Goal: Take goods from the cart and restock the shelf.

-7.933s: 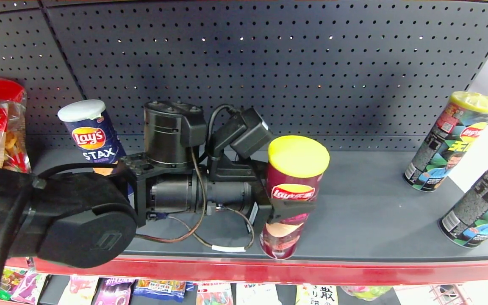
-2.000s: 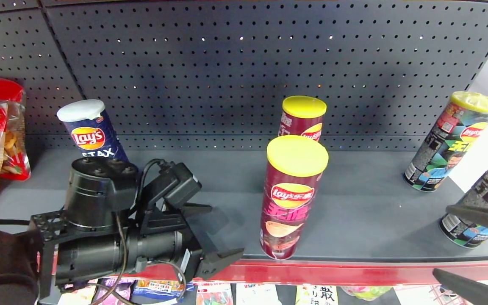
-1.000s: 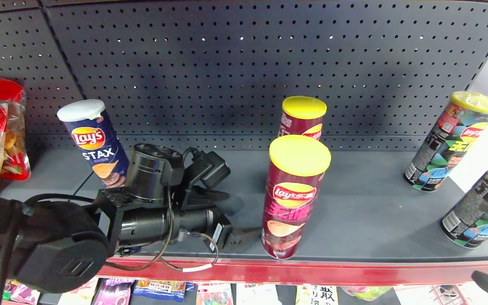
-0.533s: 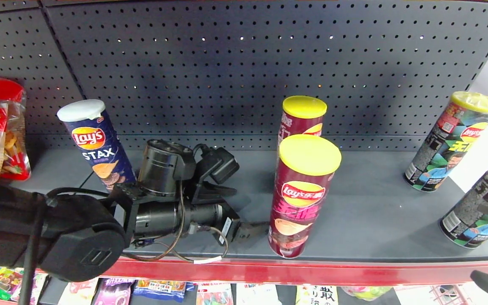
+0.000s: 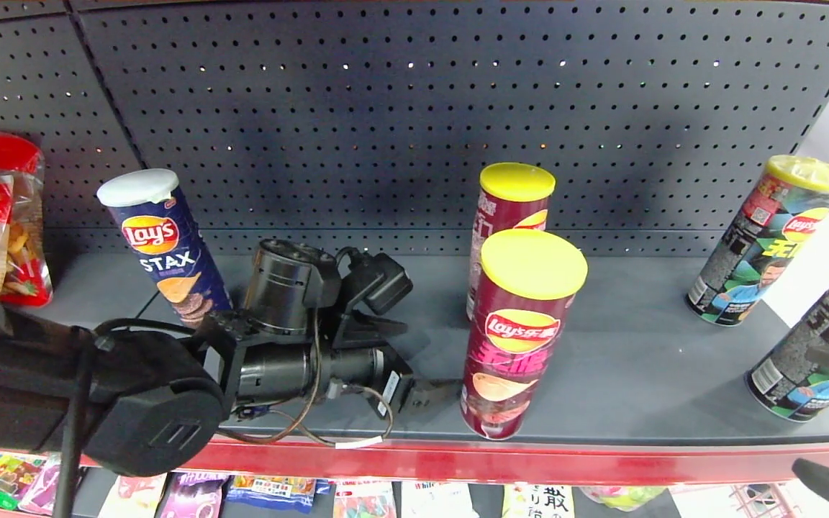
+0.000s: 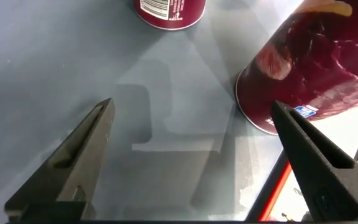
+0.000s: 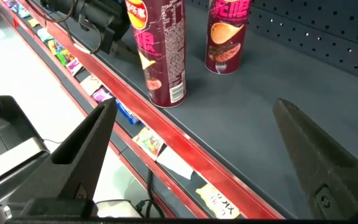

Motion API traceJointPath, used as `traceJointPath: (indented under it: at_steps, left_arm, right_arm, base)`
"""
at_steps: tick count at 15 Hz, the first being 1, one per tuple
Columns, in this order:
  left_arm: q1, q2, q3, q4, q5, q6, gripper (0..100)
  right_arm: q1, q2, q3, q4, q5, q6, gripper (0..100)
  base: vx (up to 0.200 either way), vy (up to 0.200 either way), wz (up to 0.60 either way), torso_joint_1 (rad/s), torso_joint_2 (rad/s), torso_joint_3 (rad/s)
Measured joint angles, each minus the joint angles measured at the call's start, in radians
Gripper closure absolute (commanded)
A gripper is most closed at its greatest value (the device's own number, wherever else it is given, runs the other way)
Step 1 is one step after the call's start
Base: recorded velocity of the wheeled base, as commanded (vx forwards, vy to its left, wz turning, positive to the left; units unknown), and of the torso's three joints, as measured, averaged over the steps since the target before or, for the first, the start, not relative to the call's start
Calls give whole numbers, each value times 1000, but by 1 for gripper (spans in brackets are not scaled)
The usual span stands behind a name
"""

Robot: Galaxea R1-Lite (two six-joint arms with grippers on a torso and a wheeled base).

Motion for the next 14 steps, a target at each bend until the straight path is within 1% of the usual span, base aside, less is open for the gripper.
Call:
traceJointPath:
  at_steps: [2,5,7,8,9,10,11,14]
  left_arm:
    - [1,-2,4,-1,2,-1,0]
    - [13,-61,42,1,8,-9,0]
    - [41,-149,110,7,11,-11,0]
    - [63,-214,152,18,14,-12,0]
    - [90,-296,191,52,21,-12,0]
    - [123,-386,220,114,32,-12,0]
    - [162,-485,241,197,42,-12,0]
    - [288,-831,259,538,66,-12,0]
  right_arm:
    - [-1,-1,9,0,-1,0,0]
    - [-2,-8,18,1,-56,0,0]
    - [-12,-15,19,0,-91,0,0]
    - [-32,-23,19,0,-110,0,0]
    - [-59,-37,25,0,-117,-1,0]
    - [-94,-52,36,1,-122,-3,0]
    - [-138,-73,51,3,-131,-6,0]
    - [-333,-148,63,93,-158,-16,0]
  base:
    - [0,0,0,0,0,0]
    - [0,0,0,0,0,0]
    - [0,0,0,0,0,0]
    - [0,0,0,0,0,0]
    - [0,0,0,0,0,0]
    - [0,0,0,0,0,0]
    - [0,0,0,0,0,0]
    - [0,0,0,0,0,0]
